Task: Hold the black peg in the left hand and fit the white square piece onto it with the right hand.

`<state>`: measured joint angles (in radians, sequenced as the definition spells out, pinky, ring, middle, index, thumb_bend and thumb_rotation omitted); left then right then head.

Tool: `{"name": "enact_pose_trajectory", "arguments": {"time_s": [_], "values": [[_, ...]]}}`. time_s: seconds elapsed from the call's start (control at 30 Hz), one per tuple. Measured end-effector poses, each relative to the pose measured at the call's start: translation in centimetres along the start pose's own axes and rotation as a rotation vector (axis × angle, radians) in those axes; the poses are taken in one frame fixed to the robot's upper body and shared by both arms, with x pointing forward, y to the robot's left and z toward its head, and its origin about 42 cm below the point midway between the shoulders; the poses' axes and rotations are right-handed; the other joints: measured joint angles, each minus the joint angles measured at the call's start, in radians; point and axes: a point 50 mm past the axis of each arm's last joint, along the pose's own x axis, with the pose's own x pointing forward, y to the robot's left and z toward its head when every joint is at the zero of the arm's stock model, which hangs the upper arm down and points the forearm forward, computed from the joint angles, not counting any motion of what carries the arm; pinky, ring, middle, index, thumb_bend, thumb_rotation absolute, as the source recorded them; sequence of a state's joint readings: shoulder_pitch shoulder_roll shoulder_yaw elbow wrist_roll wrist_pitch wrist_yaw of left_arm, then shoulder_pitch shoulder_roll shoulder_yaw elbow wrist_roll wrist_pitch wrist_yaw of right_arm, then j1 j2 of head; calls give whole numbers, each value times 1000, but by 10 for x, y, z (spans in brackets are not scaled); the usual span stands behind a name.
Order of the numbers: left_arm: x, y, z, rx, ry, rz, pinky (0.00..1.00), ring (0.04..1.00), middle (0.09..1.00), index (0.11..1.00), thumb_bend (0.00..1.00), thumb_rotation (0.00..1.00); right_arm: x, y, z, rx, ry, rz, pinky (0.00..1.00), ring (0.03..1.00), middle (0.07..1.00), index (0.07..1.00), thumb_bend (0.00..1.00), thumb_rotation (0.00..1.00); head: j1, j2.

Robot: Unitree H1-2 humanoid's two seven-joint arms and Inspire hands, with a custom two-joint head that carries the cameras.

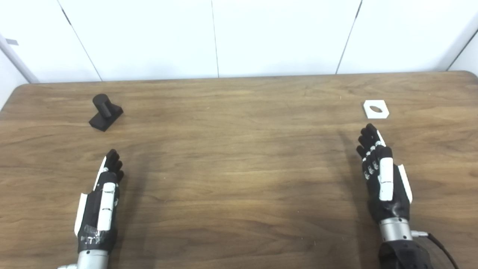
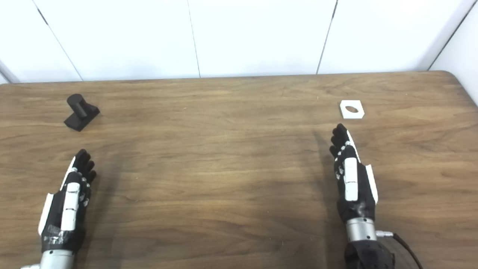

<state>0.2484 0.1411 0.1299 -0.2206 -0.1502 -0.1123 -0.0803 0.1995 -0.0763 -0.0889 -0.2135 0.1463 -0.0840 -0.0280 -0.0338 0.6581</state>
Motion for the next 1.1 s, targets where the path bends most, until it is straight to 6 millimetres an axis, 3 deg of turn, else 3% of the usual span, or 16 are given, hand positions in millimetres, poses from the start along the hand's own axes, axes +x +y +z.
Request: {"name": "enact_pose_trajectory", "arguments": {"time_s": [0.33,0.5,0.7,0.77,0.9,1.1], "values": [[0,0,0,0,0,0,1000,1000,1000,997,430,861,0,-1,0,2,-1,-3,973,955,951,941,500,1000,5,0],[0,-1,0,3,1,-2,1000,999,999,1000,453,852,0,-1,0,5,-1,2,999,972,968,960,512,1000,60,-15],[-1,-6,-1,20,0,-7,1000,990,991,984,446,852,0,-6,0,19,-13,8,1000,982,970,959,558,971,190,-72],[-1,-8,-2,25,1,-3,1000,987,984,980,463,848,0,-7,0,26,-31,16,1000,992,980,967,571,955,199,-78],[-2,-13,-2,47,-10,-5,991,970,966,965,481,838,0,-9,0,48,-44,37,1000,990,979,969,554,974,262,-139],[-2,-16,-3,59,-32,-9,1000,973,968,959,481,826,1,-12,-1,59,-62,52,990,970,966,955,594,971,291,-181]]}}
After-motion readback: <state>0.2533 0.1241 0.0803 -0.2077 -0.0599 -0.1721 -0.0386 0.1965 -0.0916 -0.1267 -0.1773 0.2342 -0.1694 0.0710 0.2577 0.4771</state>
